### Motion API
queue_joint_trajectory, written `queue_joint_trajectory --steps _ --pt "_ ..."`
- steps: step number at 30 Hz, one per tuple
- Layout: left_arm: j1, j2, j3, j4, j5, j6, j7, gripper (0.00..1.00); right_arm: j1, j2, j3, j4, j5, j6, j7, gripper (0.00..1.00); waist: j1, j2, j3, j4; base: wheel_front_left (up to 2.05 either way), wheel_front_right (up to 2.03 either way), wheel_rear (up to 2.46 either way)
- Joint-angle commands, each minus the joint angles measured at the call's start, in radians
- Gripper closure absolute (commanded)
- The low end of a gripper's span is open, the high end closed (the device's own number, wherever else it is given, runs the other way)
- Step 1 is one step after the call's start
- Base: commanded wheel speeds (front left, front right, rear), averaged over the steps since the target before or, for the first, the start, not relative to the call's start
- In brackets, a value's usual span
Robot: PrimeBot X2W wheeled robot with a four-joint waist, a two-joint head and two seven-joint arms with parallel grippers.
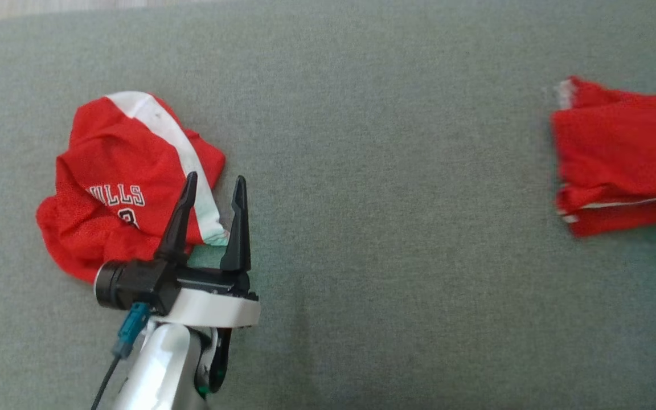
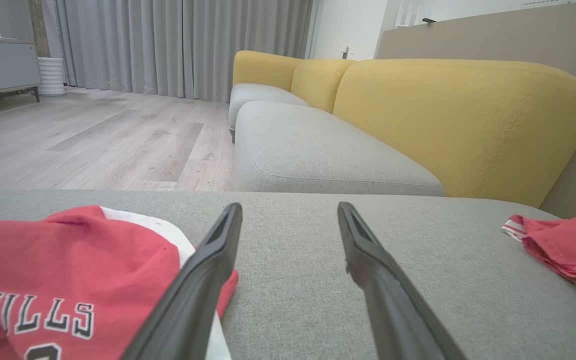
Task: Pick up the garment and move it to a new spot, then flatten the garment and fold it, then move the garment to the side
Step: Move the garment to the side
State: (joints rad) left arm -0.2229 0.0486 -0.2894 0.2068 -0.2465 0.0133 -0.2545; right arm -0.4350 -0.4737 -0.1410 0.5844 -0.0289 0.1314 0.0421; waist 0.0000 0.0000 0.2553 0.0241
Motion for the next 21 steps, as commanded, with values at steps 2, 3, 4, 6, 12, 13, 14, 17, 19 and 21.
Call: queue_joint_trajectory --steps 2,3,4,6,12,13,14,17,19,21 --pt "-0.043 0.002 0.037 -0.035 0.010 -0.008 -0.007 0.00 -0.005 -0.073 -0.020 -0.022 0.005 -0.001 0.001 1.00 0.0000 0.0000 0.032 0.010 0.00 0.00 0.00" --pt "-0.048 0.002 0.040 -0.035 0.012 -0.009 -0.007 0.00 -0.009 -0.092 -0.034 -0.015 0.002 -0.001 0.000 1.00 0.0000 0.0000 0.041 0.013 0.00 0.00 0.00" --pt "-0.052 0.002 0.042 -0.035 0.014 -0.011 -0.007 0.00 -0.014 -0.107 -0.047 -0.008 -0.002 -0.001 -0.001 1.00 0.0000 0.0000 0.049 0.016 0.00 0.00 0.00" --pt "-0.059 0.002 0.046 -0.037 0.016 -0.015 -0.007 0.00 -0.024 -0.127 -0.070 0.005 -0.019 -0.001 -0.004 1.00 0.0000 0.0000 0.063 0.021 0.00 0.00 0.00" --pt "-0.071 0.002 0.054 -0.039 0.020 -0.021 -0.007 0.00 -0.049 -0.142 -0.131 0.041 -0.065 -0.001 -0.019 1.00 0.0000 0.0000 0.087 0.030 0.00 0.00 0.00" --pt "-0.072 0.002 0.055 -0.040 0.020 -0.022 -0.007 0.00 -0.052 -0.139 -0.139 0.044 -0.071 -0.001 -0.022 1.00 0.0000 0.0000 0.089 0.031 0.00 0.00 0.00" --pt "-0.073 0.002 0.055 -0.040 0.020 -0.021 -0.007 0.00 -0.055 -0.136 -0.147 0.046 -0.077 -0.001 -0.026 1.00 0.0000 0.0000 0.091 0.030 0.00 0.00 0.00" --pt "-0.077 0.002 0.053 -0.038 0.020 -0.021 -0.007 0.00 -0.060 -0.122 -0.161 0.046 -0.093 -0.001 -0.032 1.00 0.0000 0.0000 0.092 0.027 0.00 0.00 0.00" --pt "-0.077 0.002 0.050 -0.034 0.021 -0.021 -0.007 0.00 -0.066 -0.098 -0.184 0.039 -0.104 -0.001 -0.034 1.00 0.0000 0.0000 0.085 0.022 0.00 0.00 0.00" --pt "-0.074 0.002 0.047 -0.029 0.019 -0.021 -0.007 0.00 -0.063 -0.073 -0.195 0.028 -0.111 -0.001 -0.042 0.00 0.0000 0.0000 0.071 0.020 0.00 0.00 0.00"
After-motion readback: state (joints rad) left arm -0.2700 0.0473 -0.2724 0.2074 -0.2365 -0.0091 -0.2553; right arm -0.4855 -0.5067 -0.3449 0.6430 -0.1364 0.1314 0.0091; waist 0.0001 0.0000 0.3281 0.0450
